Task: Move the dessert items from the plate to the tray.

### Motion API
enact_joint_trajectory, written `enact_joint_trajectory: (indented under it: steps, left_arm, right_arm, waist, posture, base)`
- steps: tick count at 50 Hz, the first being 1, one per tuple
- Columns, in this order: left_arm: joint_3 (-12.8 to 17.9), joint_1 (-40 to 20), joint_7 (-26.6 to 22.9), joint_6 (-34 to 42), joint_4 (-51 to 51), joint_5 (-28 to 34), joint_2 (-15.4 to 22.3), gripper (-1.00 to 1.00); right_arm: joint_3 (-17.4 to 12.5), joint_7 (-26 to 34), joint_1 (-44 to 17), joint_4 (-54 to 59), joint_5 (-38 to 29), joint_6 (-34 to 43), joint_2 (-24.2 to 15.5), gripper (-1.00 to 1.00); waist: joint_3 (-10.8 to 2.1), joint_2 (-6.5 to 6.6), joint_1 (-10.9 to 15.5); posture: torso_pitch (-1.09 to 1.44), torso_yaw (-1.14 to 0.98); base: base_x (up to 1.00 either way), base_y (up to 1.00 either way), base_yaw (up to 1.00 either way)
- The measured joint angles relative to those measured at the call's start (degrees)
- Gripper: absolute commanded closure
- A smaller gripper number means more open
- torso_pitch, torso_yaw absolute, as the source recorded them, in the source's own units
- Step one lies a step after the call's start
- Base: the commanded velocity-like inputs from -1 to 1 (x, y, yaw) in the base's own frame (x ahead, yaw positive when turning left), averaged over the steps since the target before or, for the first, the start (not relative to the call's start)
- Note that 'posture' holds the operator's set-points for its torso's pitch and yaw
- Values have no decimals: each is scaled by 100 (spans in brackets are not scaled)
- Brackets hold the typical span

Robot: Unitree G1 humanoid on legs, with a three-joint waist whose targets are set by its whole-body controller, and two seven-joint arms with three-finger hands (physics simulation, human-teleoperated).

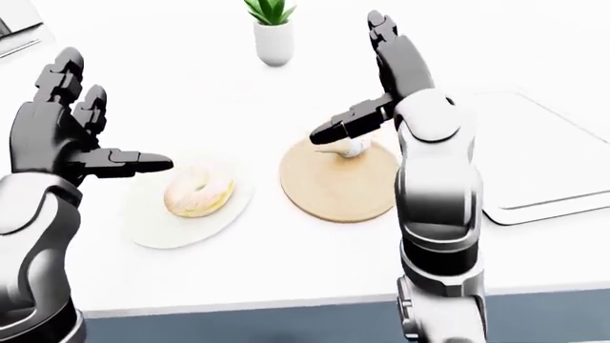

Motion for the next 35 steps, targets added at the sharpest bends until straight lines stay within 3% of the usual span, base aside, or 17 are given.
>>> enact_joint_trajectory:
  steps: [3,11,15,23,29,35]
  left_arm:
    - [66,11,-20,47,-47,2,34,-100]
    - [92,23,-135,115,10,102,236,-100]
    - [74,-99,-239,173,93,208,277,-100]
    - [33,-190,-315,272,2,281,240,-100]
    - [189,-63,-396,306,-122,254,283,-100]
    - [255,26,-393,311,-192,237,283,-100]
  right_arm:
    - [159,538,-435,343,-487,126,-202,-100]
    - [224,1648,-1215,1755,-1526,-372,-114,-100]
    - [114,1900,-1984,3526,-1843,-1308,-154,-100]
    - [253,2028,-3181,6960,-2691,-3897,-258,-100]
    - [406,2194,-3431,8356,-3276,-5362,-131,-100]
    - [457,2469,-3278,8483,-3806,-6166,-74,-100]
  waist:
    - [-19,-33,7]
    - [4,22,6]
    - [3,91,-13]
    - [-37,188,-92]
    - [-46,229,-120]
    - [0,240,-104]
  posture:
    - [0,0]
    - [0,0]
    - [0,0]
    - [0,0]
    - [0,0]
    - [0,0]
  base:
    - [0,0,0]
    - [0,0,0]
    - [0,0,0]
    - [0,0,0]
    - [0,0,0]
    - [0,0,0]
